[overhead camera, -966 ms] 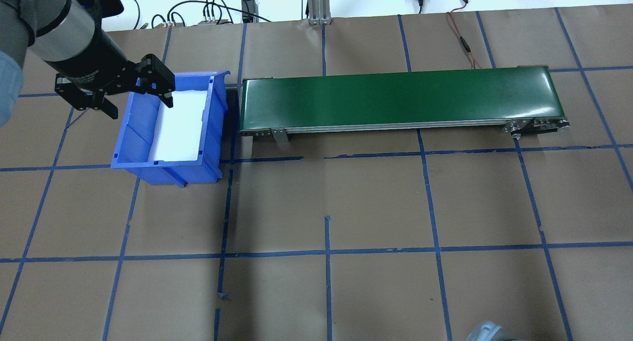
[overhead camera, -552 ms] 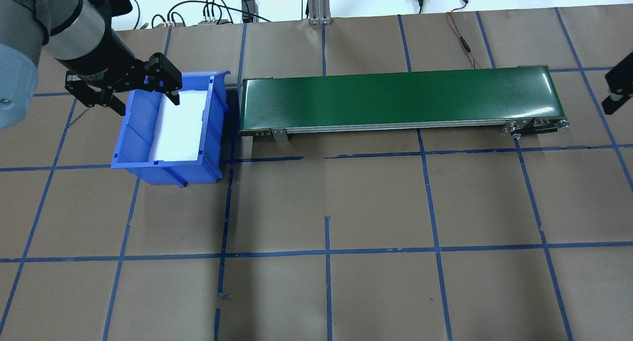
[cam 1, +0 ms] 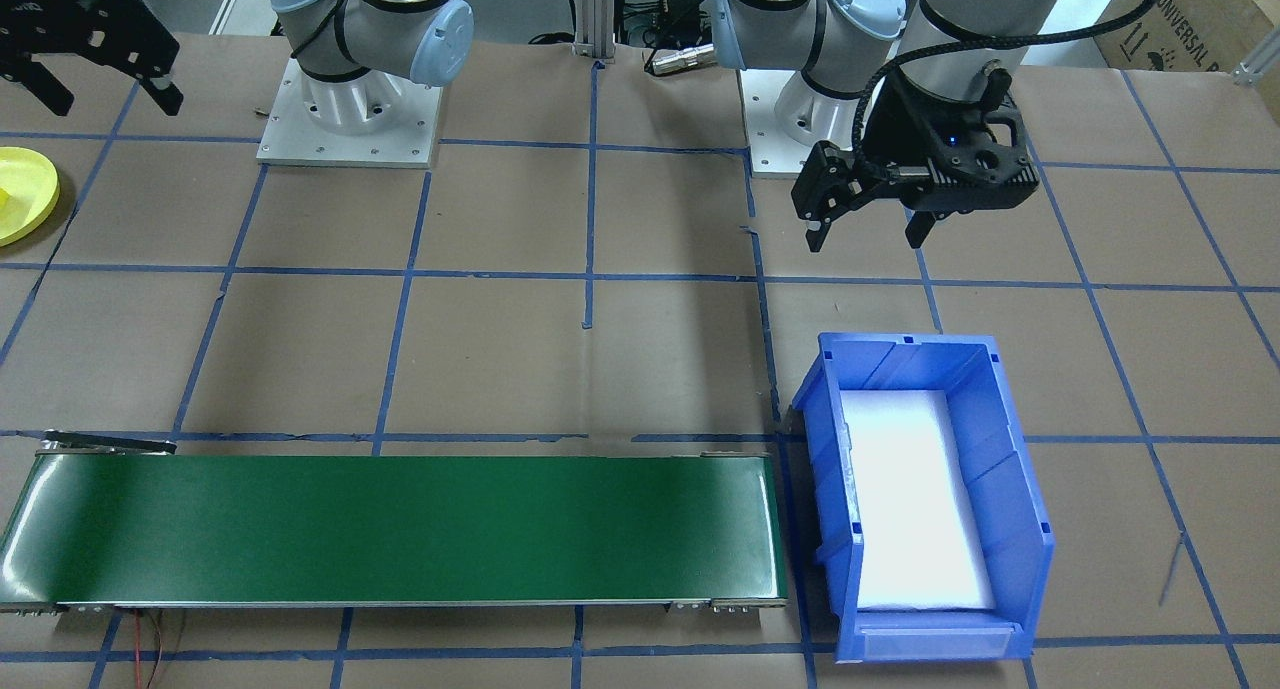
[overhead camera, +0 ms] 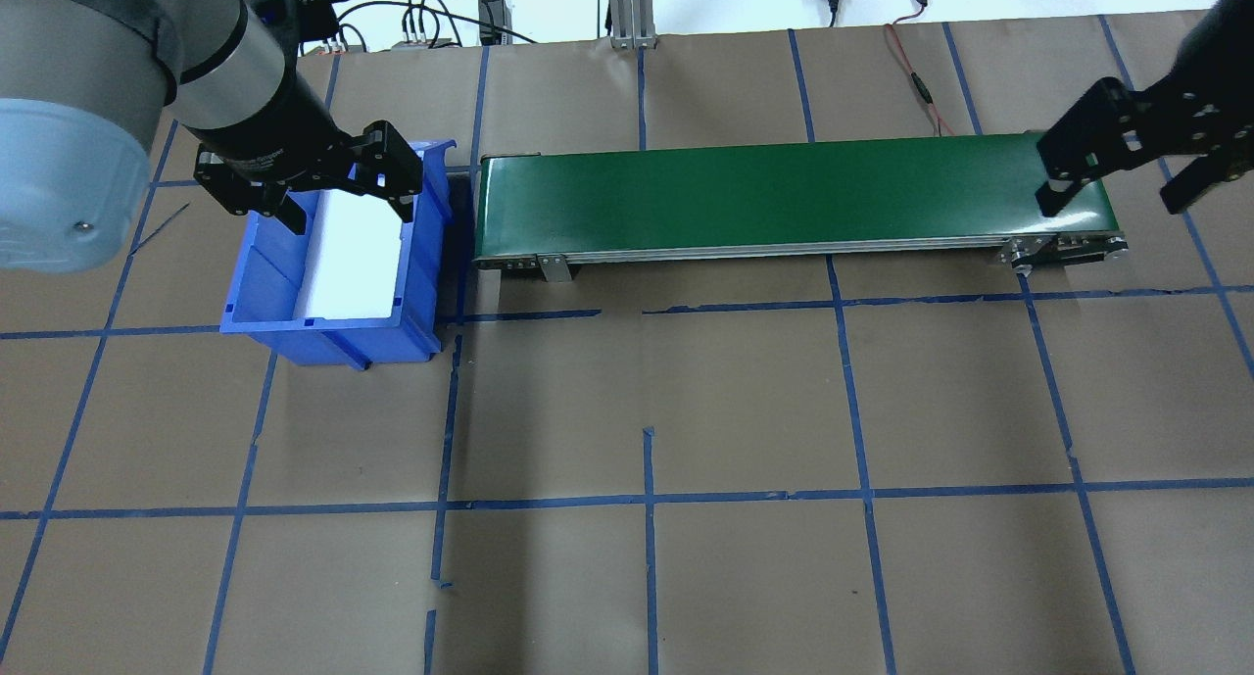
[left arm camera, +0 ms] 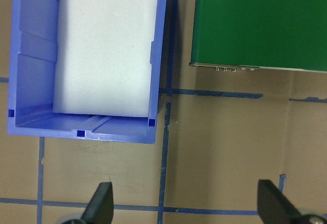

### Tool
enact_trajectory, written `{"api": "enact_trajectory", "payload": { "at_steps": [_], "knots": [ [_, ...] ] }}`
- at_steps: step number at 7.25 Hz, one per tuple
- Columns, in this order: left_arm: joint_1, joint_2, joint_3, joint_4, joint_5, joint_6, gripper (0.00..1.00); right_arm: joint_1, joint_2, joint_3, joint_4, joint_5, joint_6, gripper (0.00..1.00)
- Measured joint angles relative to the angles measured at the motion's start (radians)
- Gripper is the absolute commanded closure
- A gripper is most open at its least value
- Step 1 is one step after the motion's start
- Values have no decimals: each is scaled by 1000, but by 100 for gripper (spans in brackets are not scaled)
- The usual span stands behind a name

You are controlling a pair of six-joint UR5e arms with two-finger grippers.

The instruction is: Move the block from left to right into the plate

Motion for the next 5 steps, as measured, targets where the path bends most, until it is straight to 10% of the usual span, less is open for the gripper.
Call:
{"api": "enact_trajectory", "payload": {
  "at_steps": [5],
  "knots": [
    [-2,3,-1,0,7,4,0,223,99,66,-173,-29,236,0]
  ]
}}
